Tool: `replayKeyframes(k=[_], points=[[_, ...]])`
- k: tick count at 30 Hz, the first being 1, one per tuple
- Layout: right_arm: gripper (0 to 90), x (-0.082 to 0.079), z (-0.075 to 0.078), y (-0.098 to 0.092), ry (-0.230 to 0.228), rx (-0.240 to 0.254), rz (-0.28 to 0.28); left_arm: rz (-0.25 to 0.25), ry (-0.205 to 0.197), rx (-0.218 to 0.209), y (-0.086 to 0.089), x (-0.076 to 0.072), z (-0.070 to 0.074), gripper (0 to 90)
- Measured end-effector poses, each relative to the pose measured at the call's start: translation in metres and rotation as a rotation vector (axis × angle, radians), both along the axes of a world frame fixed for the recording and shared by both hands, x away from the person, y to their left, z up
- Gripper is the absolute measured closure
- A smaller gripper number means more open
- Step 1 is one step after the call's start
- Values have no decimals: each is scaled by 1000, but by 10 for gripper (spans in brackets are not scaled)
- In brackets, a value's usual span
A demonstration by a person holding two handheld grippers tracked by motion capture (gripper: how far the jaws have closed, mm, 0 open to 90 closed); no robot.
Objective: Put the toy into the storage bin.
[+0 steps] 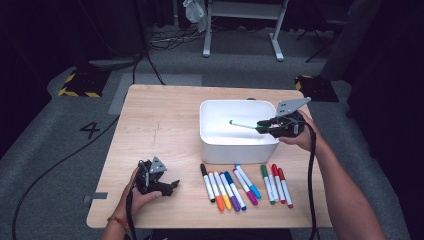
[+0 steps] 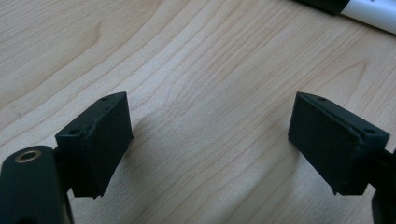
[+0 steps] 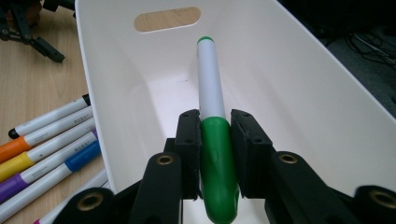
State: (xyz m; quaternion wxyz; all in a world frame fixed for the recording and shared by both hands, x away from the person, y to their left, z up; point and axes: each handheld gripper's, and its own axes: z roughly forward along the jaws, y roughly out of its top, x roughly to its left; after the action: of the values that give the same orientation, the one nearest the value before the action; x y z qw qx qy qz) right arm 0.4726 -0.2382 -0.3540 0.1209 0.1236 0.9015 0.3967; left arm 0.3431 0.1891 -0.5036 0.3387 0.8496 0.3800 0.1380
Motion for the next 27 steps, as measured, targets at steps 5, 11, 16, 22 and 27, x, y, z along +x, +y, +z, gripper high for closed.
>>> replayKeyframes(k=[5,11,16,22,27], points=[[740,1,-8,12,29,-59,47,0,0,0,0,0,0,137],[739,0,-14,18,57,-107,79,0,0,0,0,0,0,137],[745,2,-15,17,59,-92,66,0,0,0,0,0,0,137],[701,2,-15,13,54,-58,34,-3,0,1,0,0,0,137],[644,-3,-7,3,15,-2,-29,-4,0,1,0,0,0,137]])
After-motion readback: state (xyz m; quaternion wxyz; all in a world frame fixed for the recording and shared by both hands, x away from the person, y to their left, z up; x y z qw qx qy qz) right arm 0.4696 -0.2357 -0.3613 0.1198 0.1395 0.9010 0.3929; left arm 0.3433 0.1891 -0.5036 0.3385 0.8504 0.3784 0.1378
